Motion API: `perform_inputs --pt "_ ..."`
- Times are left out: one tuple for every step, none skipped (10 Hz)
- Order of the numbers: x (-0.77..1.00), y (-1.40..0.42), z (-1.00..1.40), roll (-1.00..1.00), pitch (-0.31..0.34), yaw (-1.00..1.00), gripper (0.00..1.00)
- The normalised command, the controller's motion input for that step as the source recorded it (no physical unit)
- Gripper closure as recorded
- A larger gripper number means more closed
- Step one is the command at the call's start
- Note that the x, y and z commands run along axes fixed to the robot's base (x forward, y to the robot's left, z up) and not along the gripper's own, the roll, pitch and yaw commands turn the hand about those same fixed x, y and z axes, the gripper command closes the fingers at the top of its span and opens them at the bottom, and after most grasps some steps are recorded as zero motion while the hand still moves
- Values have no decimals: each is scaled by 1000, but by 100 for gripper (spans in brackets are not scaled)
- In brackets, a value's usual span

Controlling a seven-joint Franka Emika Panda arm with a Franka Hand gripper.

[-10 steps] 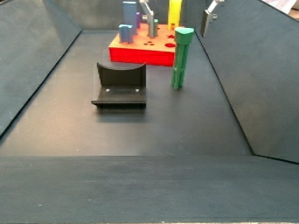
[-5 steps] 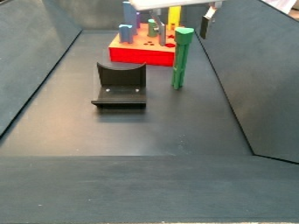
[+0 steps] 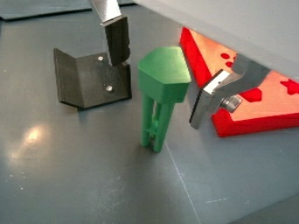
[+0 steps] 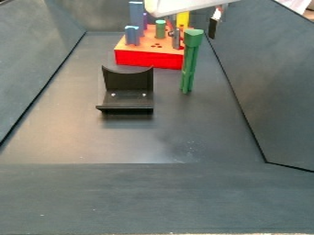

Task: Pick up the 3 prong object. Move up. Move to above the board. Insert the 3 prong object.
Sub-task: Pick up the 3 prong object.

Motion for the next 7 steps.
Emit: perform_inputs --pt "23 -20 -183 -56 0 0 0" --pt "60 -34 -191 -66 0 0 0" --pt "0 -37 -191 -46 0 20 0" --pt "0 -23 -169 -86 0 271 0" --pt "-14 0 -57 -36 0 443 0" --pt "0 0 -31 -37 0 300 0" --pt "-9 0 0 -19 -11 0 0"
